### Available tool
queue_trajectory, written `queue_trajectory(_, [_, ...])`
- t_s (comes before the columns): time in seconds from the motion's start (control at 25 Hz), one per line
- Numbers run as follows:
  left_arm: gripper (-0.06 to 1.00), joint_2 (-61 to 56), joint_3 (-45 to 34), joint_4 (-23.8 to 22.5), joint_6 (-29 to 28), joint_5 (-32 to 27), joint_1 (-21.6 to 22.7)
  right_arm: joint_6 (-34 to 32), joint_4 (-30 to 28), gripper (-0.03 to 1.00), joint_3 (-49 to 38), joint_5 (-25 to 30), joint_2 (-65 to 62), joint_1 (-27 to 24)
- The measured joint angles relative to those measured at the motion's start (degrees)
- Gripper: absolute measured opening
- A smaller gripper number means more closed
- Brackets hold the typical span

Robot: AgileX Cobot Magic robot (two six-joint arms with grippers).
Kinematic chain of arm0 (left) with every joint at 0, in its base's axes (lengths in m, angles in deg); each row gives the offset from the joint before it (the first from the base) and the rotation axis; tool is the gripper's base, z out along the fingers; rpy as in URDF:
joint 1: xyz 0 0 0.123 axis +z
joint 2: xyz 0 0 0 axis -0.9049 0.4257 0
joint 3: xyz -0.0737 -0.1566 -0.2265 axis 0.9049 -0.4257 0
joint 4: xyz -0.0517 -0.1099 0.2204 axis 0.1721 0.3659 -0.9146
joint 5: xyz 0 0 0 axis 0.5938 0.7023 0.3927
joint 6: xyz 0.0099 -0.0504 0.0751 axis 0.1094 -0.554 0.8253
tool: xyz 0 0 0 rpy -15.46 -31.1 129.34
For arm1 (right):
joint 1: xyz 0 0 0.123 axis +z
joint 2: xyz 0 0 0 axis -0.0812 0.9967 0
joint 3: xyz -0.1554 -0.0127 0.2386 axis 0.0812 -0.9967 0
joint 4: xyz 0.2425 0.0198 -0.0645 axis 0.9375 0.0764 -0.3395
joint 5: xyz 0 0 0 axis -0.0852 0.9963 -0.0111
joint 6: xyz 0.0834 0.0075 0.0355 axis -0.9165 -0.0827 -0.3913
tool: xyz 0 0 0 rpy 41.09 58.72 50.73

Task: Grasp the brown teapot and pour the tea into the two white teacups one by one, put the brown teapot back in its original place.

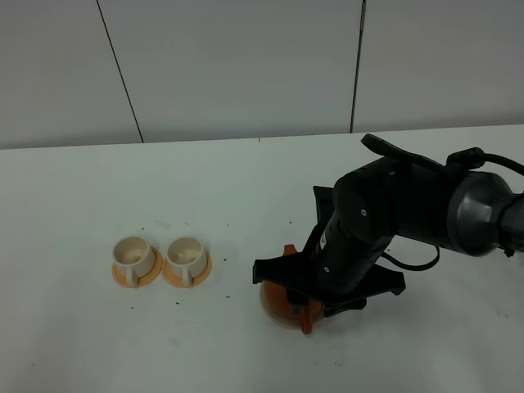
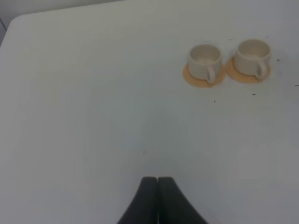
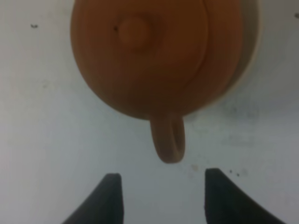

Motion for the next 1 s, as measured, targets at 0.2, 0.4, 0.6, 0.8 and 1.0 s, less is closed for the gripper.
queue_trajectory(0.2, [0.05,0.0,0.0,0.0,0.0,0.0,0.0,0.0,-0.4,0.40,0.0,-2.5,0.1,0.0])
queue_trajectory(0.4, [0.05,0.0,0.0,0.0,0.0,0.0,0.0,-0.1,-0.7,0.40,0.0,-4.1,1.2,0.0])
queue_trajectory(0.6, [0.05,0.0,0.0,0.0,0.0,0.0,0.0,-0.1,-0.7,0.40,0.0,-4.1,3.1,0.0])
queue_trajectory(0.8, [0.06,0.0,0.0,0.0,0.0,0.0,0.0,0.0,-0.7,0.40,0.0,-3.8,3.2,0.0])
queue_trajectory(1.0, [0.06,0.0,0.0,-0.1,0.0,0.0,0.0,0.3,-1.0,0.40,0.0,-3.8,3.2,0.0])
